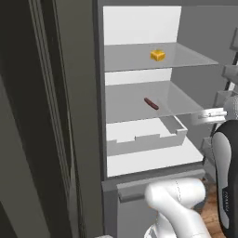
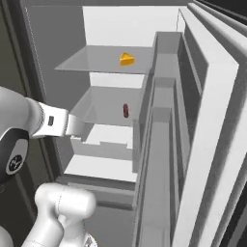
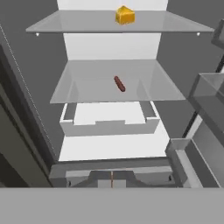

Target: Retrieve the sausage and cheese from the fridge and place them on the cutting board on the counter.

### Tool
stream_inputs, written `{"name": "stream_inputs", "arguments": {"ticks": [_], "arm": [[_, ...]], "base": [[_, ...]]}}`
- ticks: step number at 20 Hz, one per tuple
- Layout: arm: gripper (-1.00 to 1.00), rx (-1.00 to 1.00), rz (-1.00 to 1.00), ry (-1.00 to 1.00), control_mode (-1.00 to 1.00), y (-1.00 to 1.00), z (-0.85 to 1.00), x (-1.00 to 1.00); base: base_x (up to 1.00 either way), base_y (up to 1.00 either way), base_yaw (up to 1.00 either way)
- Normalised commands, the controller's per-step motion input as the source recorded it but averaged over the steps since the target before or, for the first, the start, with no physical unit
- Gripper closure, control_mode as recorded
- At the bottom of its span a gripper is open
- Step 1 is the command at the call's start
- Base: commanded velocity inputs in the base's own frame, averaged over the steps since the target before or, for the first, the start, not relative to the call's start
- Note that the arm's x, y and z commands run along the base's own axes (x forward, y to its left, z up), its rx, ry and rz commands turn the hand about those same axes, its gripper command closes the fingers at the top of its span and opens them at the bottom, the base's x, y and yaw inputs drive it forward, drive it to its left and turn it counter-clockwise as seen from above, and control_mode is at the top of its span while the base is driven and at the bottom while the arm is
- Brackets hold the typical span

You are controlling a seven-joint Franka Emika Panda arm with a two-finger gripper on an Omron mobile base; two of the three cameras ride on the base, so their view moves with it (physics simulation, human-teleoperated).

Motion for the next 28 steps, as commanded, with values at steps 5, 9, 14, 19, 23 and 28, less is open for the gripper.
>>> {"name": "stream_inputs", "arguments": {"ticks": [5, 9, 14, 19, 23, 28], "arm": [[1.0, 0.0, 0.0, 0.0, 1.0, 0.0, 0.0, 0.0], [1.0, 0.0, 0.0, 0.0, 1.0, 0.0, 0.0, 0.0], [1.0, 0.0, 0.0, 0.0, 1.0, 0.0, 0.0, 0.0], [1.0, 0.0, 0.0, 0.0, -1.0, 0.0, 0.0, 0.01], [1.0, -0.01, 0.0, 0.0, -1.0, -0.12, 0.29, 0.0], [1.0, -0.06, -0.01, -0.01, -1.0, -0.04, 0.53, 0.06]], "base": [[0.78, -0.06, 0.0], [0.58, -0.14, 0.0], [0.48, -0.21, 0.0], [0.05, -0.06, 0.0], [0.0, 0.0, 0.0], [0.0, 0.0, 0.0]]}}
